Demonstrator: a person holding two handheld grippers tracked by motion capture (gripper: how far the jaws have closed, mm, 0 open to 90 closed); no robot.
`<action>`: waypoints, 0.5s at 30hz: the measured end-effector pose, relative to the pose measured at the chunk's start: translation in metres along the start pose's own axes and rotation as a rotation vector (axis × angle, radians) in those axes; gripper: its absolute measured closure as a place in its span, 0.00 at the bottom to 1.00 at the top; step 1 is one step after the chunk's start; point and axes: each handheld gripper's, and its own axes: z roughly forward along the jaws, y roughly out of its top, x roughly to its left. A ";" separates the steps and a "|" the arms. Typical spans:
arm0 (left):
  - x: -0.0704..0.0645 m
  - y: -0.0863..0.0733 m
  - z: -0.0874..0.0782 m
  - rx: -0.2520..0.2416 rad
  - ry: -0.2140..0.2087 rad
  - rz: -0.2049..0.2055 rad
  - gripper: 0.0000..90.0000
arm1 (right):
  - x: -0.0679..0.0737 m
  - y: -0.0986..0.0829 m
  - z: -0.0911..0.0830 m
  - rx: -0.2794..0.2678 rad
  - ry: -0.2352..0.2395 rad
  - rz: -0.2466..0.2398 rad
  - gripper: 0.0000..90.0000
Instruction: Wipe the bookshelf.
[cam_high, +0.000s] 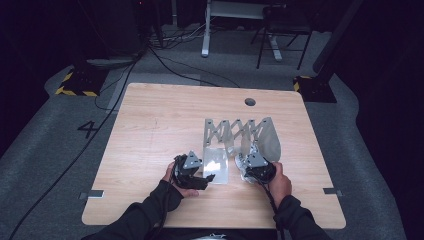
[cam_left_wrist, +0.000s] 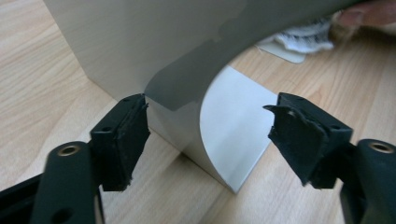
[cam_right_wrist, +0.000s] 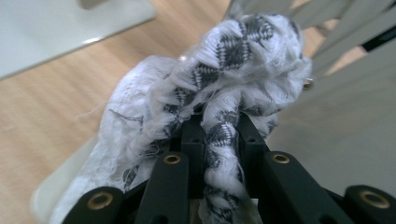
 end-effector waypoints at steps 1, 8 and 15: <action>0.000 0.000 0.001 -0.006 0.000 -0.005 0.30 | -0.002 0.000 -0.001 0.000 0.023 0.001 0.87; 0.002 0.004 0.005 -0.020 0.021 -0.021 0.32 | -0.009 -0.006 -0.017 -0.022 0.172 0.001 0.87; 0.002 0.009 0.010 -0.051 0.064 -0.065 0.33 | -0.006 -0.003 -0.013 -0.012 0.056 -0.008 0.86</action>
